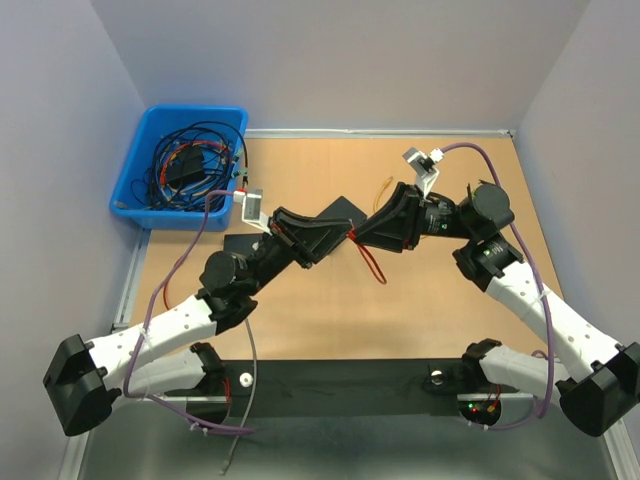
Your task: Insert the plug into the switch port
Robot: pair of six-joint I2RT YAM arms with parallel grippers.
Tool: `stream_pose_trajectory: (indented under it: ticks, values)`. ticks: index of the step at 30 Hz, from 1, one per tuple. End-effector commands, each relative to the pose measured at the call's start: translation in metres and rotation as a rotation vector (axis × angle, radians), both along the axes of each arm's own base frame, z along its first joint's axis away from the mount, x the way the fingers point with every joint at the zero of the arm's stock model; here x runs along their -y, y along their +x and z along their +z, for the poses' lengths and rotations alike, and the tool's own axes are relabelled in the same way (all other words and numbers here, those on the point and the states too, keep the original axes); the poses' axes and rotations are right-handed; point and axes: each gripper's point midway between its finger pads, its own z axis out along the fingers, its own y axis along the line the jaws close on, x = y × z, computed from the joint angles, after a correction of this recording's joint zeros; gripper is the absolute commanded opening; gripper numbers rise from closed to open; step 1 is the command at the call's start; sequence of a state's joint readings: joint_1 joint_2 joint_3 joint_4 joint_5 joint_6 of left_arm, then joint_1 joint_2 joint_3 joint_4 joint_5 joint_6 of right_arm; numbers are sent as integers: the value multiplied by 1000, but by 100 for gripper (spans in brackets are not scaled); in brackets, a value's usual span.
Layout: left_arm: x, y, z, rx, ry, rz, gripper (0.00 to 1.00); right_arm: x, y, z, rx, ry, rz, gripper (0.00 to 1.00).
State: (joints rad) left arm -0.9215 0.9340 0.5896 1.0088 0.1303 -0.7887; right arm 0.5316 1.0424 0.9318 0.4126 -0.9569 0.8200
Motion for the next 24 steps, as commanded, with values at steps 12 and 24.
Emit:
stream_pose_trajectory:
  ticks: [12, 24]
  values:
    - [-6, -10, 36, 77, -91, -20, 0, -1, -4, -2, 27, 11, 20, 10]
    - [-5, 0, 15, 32, -13, 29, 50, 6, 18, -19, 22, -76, -160, 0]
